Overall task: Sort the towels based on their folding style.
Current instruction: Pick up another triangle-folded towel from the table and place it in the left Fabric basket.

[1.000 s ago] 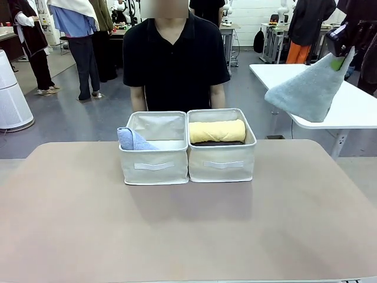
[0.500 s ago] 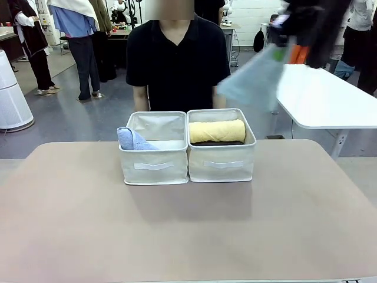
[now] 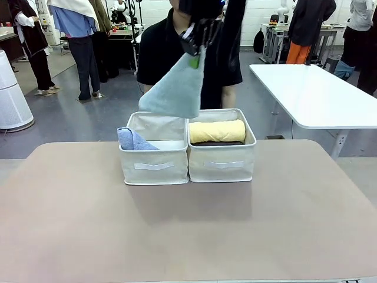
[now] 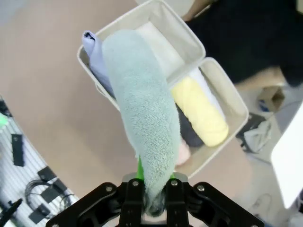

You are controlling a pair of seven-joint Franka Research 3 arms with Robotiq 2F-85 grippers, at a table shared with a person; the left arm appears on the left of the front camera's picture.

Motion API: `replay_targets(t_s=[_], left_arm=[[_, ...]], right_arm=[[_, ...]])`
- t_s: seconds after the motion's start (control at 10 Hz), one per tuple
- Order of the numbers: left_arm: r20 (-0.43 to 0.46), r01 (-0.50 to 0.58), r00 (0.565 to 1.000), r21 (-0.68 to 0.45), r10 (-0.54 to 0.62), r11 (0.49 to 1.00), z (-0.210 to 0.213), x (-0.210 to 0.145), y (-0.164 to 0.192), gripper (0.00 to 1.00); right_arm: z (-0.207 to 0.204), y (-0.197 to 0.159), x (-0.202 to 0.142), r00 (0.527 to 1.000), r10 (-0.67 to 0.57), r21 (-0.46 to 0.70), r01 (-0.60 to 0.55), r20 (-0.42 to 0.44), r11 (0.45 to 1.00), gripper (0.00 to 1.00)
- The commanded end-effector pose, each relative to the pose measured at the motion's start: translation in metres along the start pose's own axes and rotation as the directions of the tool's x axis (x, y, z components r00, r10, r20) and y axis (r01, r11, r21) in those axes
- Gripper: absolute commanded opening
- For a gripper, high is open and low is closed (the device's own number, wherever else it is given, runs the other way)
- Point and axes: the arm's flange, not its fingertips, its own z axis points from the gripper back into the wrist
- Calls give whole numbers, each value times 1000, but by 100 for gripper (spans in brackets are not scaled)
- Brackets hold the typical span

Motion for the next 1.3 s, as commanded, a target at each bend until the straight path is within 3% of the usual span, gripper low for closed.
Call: replay_targets(t_s=[0.0, 0.2, 0.3, 0.9, 1.2], left_arm=[[10, 4, 1000, -1, -4, 1000, 1, 1, -1, 100], [10, 4, 1000, -1, -4, 1000, 1, 1, -1, 100], [10, 4, 1000, -1, -4, 1000, 1, 1, -1, 100], [10, 4, 1000, -1, -4, 1000, 1, 1, -1, 100], [10, 4, 1000, -1, -4, 1000, 1, 1, -1, 100]], right_arm=[[-12, 2, 19, 999, 32, -74, -31, 9, 997, 15], [-18, -6, 19, 1000, -12, -54, 13, 11, 998, 15], [-23, 10, 18, 999, 54, -38, -54, -5, 998, 15], [-26, 10, 20, 999, 53, -35, -53, -6, 998, 15], [-56, -7, 68, 990, 128, -2, -128, 61, 992, 15]])
